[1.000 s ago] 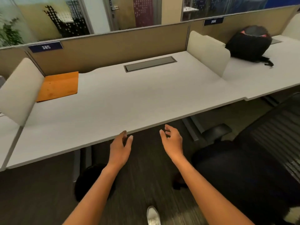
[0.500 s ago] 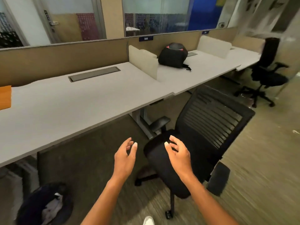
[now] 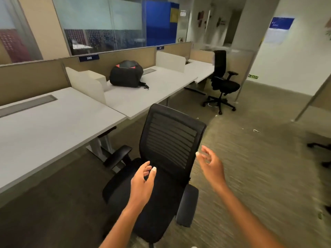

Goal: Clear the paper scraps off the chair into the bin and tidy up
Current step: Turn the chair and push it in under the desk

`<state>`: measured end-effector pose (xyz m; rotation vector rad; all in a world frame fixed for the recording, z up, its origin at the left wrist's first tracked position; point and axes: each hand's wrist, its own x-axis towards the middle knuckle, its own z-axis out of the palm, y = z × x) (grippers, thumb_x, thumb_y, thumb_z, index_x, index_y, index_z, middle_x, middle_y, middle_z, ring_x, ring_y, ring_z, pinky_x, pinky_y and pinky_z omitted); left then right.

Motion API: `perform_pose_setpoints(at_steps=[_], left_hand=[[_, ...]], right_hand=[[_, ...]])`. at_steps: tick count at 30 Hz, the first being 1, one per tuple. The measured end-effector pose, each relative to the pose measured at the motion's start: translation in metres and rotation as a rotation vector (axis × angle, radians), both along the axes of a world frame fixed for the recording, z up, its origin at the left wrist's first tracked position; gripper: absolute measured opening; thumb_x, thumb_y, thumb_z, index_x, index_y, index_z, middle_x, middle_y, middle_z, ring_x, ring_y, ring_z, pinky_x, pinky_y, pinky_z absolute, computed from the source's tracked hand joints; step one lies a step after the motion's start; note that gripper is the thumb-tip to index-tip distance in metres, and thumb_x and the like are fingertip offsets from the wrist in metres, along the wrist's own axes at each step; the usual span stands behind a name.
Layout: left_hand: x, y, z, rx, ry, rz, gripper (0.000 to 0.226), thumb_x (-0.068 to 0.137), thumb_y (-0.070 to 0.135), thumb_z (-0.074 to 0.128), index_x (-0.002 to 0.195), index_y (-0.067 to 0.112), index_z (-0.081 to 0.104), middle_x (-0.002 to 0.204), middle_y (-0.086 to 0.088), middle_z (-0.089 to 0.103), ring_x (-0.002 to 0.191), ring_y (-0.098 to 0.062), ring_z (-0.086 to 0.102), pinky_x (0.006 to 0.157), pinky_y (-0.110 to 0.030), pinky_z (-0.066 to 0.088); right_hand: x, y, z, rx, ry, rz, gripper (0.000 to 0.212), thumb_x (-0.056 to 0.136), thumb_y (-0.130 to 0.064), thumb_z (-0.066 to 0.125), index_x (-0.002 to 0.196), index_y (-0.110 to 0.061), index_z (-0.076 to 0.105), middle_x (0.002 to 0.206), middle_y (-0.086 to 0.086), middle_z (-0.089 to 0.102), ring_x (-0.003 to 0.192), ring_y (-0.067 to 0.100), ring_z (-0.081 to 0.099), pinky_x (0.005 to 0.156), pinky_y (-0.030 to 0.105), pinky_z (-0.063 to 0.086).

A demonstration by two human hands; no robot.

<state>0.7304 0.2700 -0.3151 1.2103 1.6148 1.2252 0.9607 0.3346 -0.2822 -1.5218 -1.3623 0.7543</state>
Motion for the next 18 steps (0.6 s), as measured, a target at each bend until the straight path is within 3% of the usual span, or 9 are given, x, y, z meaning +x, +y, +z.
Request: perform_pose_setpoints(at_steps=[7, 12, 18], left_hand=[[0.115, 0.15, -0.013, -0.041, 0.072, -0.078, 0.048, 0.09, 0.037, 0.059, 0.136, 0.028, 0.048, 0.126, 0.006, 0.059, 0.112, -0.005, 0.055, 0.091, -0.021, 0.043], [0.185, 0.26, -0.011, -0.072, 0.184, -0.037, 0.053, 0.09, 0.039, 0.059, 0.138, 0.021, 0.045, 0.133, -0.002, 0.054, 0.122, -0.015, 0.05, 0.107, -0.037, 0.042], [0.245, 0.359, -0.019, -0.16, 0.299, -0.045, 0.076, 0.09, 0.045, 0.055, 0.148, 0.008, 0.023, 0.151, -0.015, 0.032, 0.141, -0.026, 0.029, 0.114, -0.036, 0.027]], right_hand=[[0.104, 0.16, -0.006, 0.001, -0.096, 0.06, 0.048, 0.091, -0.038, 0.06, 0.136, -0.023, 0.049, 0.133, -0.003, 0.057, 0.111, 0.01, 0.057, 0.097, 0.036, 0.051], [0.137, 0.283, -0.019, 0.03, -0.183, 0.144, 0.045, 0.09, -0.038, 0.06, 0.131, -0.02, 0.054, 0.129, -0.003, 0.058, 0.103, 0.006, 0.057, 0.085, 0.022, 0.045], [0.136, 0.4, -0.033, -0.065, -0.252, 0.309, 0.042, 0.089, -0.039, 0.061, 0.125, -0.017, 0.059, 0.12, 0.001, 0.063, 0.1, 0.014, 0.062, 0.089, 0.032, 0.051]])
